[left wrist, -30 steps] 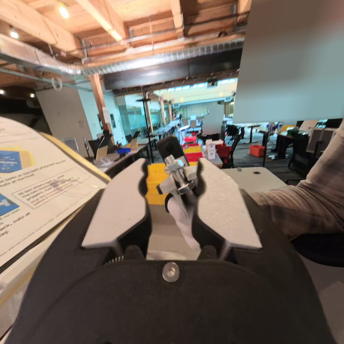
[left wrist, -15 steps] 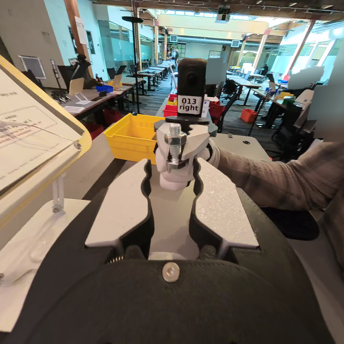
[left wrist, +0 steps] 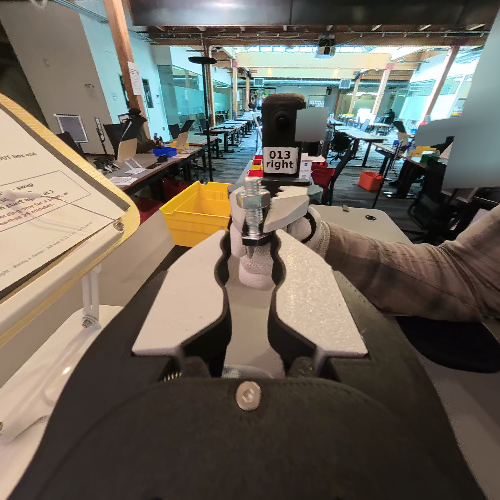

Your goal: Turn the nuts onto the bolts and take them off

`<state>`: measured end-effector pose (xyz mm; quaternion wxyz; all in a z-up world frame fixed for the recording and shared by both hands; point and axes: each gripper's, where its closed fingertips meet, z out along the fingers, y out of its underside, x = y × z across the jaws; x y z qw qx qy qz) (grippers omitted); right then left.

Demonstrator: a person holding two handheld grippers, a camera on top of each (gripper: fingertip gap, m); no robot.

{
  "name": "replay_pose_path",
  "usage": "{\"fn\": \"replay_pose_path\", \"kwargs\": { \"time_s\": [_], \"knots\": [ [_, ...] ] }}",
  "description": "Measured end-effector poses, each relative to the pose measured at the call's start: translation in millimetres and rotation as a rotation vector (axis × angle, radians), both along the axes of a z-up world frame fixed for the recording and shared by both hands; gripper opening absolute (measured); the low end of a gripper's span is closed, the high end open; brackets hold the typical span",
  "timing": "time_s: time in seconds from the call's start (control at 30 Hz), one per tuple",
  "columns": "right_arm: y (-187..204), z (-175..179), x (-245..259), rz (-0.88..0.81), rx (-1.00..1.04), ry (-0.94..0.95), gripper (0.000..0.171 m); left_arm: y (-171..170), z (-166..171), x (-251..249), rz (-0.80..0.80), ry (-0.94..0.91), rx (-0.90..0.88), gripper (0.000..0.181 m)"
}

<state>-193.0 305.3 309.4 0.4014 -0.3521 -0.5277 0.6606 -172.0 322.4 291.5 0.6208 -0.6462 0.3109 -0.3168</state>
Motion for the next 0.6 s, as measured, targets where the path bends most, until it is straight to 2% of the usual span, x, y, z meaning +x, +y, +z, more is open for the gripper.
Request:
{"fn": "replay_pose_path", "kwargs": {
  "time_s": [0.17,0.33,0.6],
  "knots": [
    [4,-2,1,-0.018,0.008,-0.029,0.007,3,-2,2,0.027,0.032,0.049,0.019],
    [5,-6,4,-0.036,0.057,-0.072,0.007,5,-5,4,0.04,0.039,0.064,0.023],
    [8,-11,5,-0.062,0.098,-0.121,0.007,7,-11,7,0.025,0.045,0.06,0.018]
  ]
}}
